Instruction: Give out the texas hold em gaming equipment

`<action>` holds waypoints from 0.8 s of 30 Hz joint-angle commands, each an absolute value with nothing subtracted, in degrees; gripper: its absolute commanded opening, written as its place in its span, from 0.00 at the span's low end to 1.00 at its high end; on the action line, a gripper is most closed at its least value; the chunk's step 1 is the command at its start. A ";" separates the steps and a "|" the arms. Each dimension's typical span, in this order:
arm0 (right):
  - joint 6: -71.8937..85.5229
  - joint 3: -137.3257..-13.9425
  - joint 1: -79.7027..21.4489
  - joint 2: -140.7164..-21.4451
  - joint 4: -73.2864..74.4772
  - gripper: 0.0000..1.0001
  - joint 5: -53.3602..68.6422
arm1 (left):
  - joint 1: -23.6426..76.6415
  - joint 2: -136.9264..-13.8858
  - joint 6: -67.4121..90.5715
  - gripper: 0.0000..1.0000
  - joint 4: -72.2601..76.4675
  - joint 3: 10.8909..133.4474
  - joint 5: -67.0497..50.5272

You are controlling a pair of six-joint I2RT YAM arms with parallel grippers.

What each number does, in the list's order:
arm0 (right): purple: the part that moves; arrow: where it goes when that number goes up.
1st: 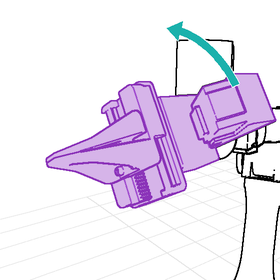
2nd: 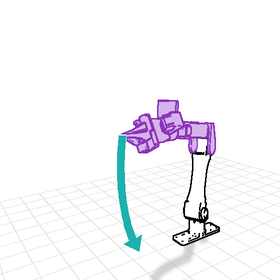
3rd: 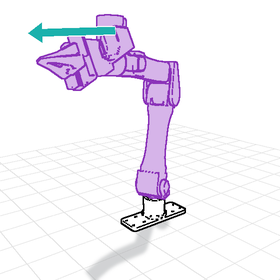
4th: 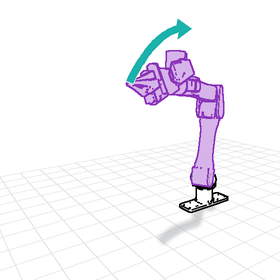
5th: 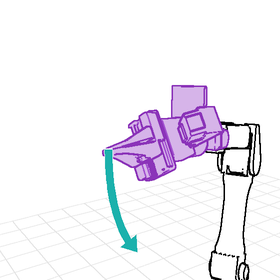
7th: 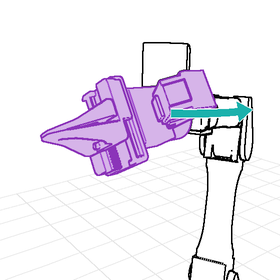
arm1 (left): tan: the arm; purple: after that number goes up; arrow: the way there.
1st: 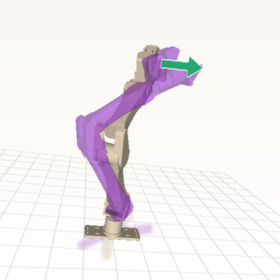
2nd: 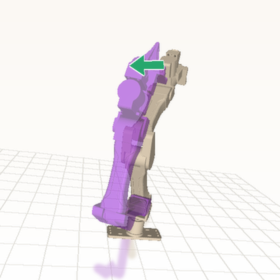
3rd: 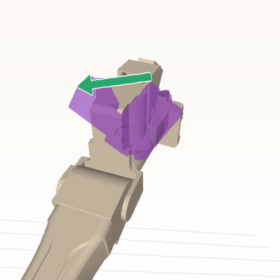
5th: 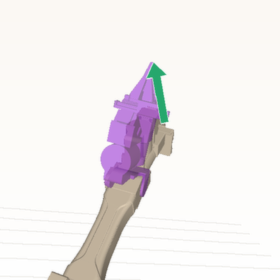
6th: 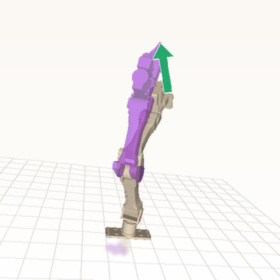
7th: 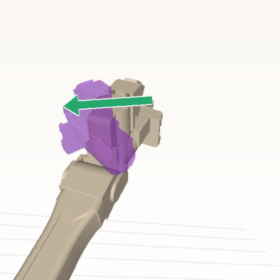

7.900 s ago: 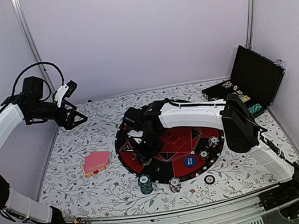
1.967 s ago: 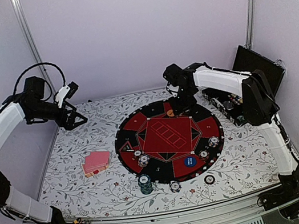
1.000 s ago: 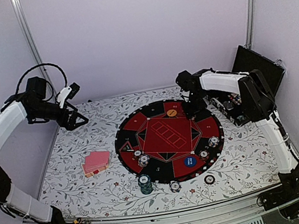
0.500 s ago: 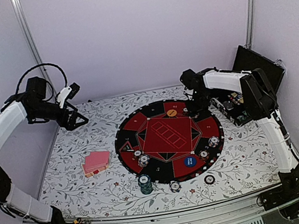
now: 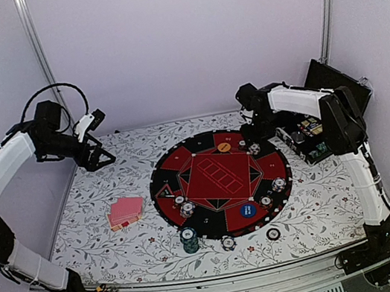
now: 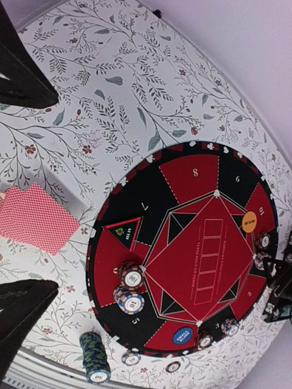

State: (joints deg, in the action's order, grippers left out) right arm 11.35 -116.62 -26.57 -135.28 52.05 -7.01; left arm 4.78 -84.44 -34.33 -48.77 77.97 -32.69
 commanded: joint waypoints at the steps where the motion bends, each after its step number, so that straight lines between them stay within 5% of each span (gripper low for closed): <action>1: 12.16 -118.92 -26.37 -128.30 53.32 0.64 -8.08 | 6.54 -83.93 -35.68 1.00 -50.37 77.88 -34.13; 10: 15.03 -112.94 -32.45 -116.93 53.78 0.67 -6.60 | 8.33 -84.42 -35.64 1.00 -51.24 77.81 -35.82; 17: 16.86 -112.09 -49.50 -112.67 53.57 0.85 -3.07 | 9.40 -84.84 -35.65 1.00 -51.87 76.93 -36.21; 24: 17.67 -116.05 -63.49 -117.23 56.99 0.90 -0.62 | 9.36 -84.17 -34.88 1.00 -51.54 76.00 -34.80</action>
